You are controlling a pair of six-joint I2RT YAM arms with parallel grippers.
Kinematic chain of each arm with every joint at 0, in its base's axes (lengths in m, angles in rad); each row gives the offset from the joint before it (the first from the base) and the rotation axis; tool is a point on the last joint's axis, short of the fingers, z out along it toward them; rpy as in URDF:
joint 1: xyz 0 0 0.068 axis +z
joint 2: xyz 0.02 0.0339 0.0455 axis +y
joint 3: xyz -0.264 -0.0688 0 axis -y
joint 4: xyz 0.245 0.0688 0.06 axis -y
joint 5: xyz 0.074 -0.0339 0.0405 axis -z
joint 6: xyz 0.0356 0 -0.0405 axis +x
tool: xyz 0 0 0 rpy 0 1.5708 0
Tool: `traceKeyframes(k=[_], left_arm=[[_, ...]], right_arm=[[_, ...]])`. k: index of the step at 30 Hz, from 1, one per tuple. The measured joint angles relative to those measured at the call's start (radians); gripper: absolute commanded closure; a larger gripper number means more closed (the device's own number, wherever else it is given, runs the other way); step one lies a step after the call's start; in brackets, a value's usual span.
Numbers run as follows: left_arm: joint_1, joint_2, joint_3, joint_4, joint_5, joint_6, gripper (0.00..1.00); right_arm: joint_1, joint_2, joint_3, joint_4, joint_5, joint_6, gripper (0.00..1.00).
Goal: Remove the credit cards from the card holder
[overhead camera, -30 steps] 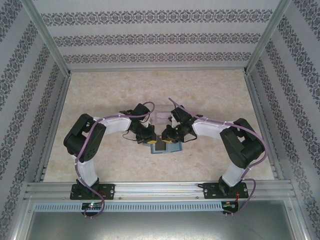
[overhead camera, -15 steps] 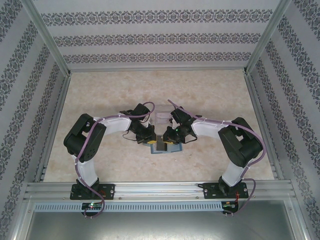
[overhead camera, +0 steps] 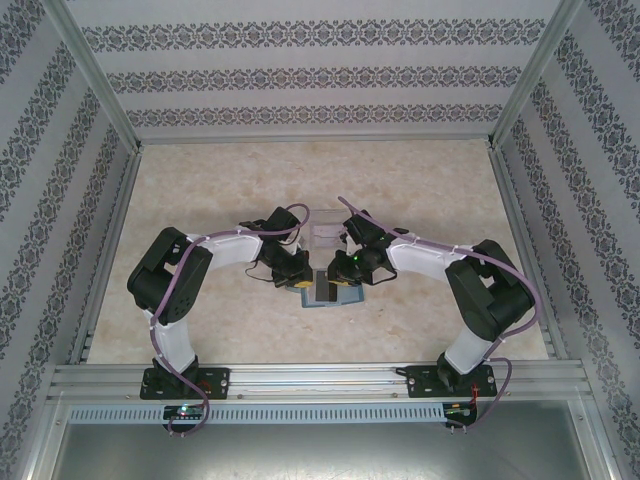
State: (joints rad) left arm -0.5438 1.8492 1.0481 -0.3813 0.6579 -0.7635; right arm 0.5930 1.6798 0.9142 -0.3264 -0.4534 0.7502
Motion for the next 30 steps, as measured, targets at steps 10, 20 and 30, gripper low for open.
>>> traceKeyframes(k=[10,20,30], left_arm=[[0.0,0.006,0.013,-0.016,-0.003,0.002,1.0],[-0.005,0.016,0.031,-0.042,-0.01,0.015,1.0],[-0.006,0.019,0.037,-0.052,-0.011,0.02,1.0]], right_arm=[[0.0,0.021,0.0,-0.02,0.001,-0.001,0.77],[0.0,0.045,0.0,-0.018,0.0,-0.001,0.72],[0.0,0.034,0.0,-0.018,-0.005,-0.001,0.68]])
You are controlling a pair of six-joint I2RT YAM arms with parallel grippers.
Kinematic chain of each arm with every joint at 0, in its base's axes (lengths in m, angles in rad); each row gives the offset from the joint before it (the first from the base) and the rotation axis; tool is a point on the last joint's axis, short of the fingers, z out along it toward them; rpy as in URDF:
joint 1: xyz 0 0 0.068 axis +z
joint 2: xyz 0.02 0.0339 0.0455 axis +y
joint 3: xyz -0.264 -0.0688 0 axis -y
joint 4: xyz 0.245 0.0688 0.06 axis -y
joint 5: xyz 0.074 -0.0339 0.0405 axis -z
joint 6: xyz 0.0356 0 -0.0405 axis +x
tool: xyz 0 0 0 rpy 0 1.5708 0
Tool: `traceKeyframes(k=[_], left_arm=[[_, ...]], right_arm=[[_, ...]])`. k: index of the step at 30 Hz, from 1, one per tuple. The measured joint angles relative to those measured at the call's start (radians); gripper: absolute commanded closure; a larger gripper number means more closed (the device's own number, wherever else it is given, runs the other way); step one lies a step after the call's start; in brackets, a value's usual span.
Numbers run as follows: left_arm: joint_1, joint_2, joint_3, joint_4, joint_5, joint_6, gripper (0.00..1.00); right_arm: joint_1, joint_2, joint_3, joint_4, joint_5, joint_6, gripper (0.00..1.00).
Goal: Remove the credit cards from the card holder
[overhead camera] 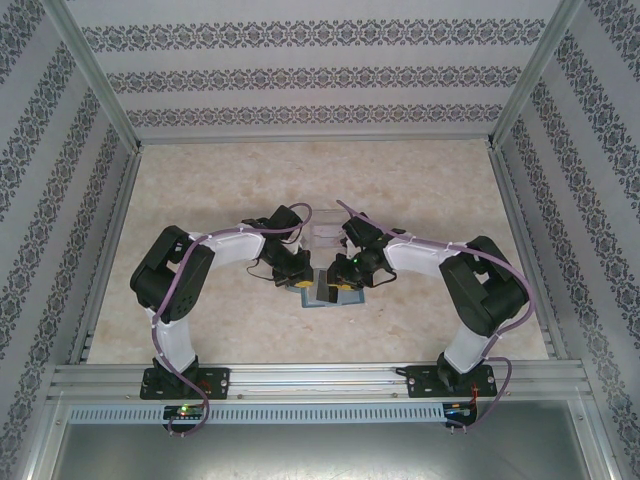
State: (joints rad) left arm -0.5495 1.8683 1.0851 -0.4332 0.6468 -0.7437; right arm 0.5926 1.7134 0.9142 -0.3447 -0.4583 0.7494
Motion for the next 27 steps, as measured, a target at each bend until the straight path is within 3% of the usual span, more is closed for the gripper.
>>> traceKeyframes(k=[27], left_arm=[[0.0,0.002,0.002,-0.001,0.0,0.003,1.0]], right_arm=[[0.001,0.012,0.002,-0.018,-0.006,0.0,0.68]])
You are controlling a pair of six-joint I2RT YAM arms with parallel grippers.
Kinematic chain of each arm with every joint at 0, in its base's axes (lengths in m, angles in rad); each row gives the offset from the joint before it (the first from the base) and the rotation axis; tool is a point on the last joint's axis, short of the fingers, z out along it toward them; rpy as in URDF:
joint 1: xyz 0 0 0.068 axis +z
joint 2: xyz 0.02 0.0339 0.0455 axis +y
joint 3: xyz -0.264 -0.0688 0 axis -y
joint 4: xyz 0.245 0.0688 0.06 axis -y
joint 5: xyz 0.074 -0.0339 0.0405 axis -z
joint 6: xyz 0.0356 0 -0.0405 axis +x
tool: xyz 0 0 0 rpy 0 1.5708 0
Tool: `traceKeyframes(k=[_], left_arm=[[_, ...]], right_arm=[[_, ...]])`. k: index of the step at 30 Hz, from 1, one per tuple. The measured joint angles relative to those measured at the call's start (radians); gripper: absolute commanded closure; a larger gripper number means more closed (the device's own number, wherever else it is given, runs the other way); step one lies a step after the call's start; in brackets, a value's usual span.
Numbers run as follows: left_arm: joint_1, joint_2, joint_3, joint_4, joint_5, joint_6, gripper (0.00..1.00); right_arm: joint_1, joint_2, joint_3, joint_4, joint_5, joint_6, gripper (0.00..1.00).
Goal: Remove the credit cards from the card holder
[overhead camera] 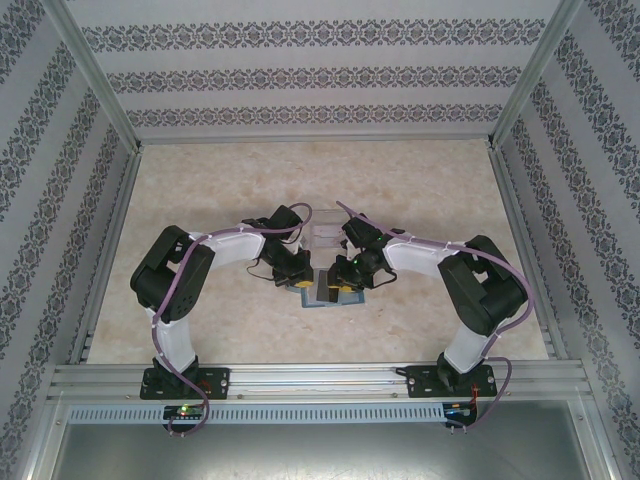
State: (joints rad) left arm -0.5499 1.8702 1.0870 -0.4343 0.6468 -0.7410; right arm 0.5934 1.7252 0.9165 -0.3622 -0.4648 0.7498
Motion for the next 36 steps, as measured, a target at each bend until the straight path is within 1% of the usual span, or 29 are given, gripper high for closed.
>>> traceKeyframes(k=[9,22,32,36], left_arm=[[0.0,0.0,0.0,0.0,0.0,0.0,1.0],[0.0,0.0,0.0,0.0,0.0,0.0,1.0],[0.0,0.0,0.0,-0.001,0.0,0.0,1.0],[-0.001,0.001,0.004,-0.003,0.0,0.0,1.0]], right_arm=[[0.0,0.008,0.0,0.042,-0.022,0.01,0.7],[-0.002,0.004,0.0,0.06,-0.019,0.01,0.85],[-0.002,-0.004,0.024,0.012,-0.003,-0.021,0.86],[-0.003,-0.014,0.024,0.001,0.004,-0.027,0.89]])
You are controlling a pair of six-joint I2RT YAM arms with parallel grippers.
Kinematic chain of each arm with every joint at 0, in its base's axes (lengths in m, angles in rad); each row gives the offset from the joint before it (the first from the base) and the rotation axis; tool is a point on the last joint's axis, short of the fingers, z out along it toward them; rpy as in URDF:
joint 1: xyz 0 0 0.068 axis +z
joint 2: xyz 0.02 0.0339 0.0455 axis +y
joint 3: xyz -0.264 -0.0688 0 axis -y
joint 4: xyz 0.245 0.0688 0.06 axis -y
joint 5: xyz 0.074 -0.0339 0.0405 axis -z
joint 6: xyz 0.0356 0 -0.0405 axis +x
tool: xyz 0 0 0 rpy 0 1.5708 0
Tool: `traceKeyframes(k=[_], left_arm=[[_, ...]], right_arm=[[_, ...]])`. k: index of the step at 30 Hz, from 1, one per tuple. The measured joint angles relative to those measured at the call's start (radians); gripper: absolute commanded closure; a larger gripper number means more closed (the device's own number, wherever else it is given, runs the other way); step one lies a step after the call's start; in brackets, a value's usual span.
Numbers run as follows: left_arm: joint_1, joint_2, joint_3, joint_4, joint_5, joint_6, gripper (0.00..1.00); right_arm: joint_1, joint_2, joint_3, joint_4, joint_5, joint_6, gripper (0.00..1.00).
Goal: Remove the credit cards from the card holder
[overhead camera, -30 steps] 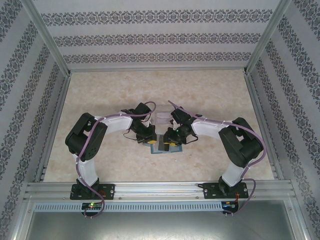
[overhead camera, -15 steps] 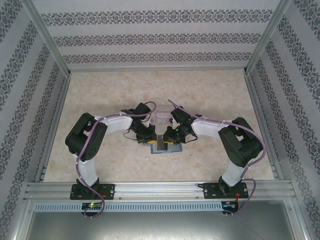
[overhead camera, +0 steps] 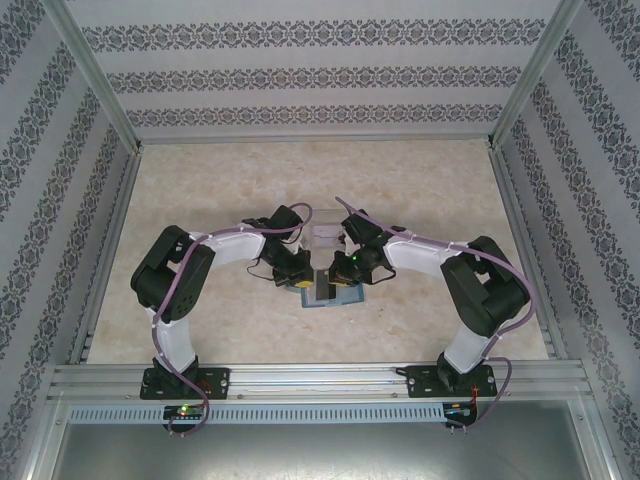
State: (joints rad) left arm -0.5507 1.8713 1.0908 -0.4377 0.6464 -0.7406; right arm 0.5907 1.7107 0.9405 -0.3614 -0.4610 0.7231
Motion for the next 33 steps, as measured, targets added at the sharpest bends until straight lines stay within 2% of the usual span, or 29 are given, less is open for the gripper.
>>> traceKeyframes(k=[13,24,33], left_arm=[[0.0,0.002,0.004,-0.005,0.0,0.0,1.0],[-0.006,0.002,0.006,-0.007,-0.007,0.0,1.0],[-0.012,-0.011,0.004,-0.008,-0.035,0.0,0.91]], right_arm=[[-0.011,-0.032,0.008,-0.059,0.029,-0.037,0.89],[-0.027,-0.098,0.022,-0.137,0.077,-0.074,0.94],[-0.06,-0.122,0.04,-0.171,0.106,-0.105,0.97]])
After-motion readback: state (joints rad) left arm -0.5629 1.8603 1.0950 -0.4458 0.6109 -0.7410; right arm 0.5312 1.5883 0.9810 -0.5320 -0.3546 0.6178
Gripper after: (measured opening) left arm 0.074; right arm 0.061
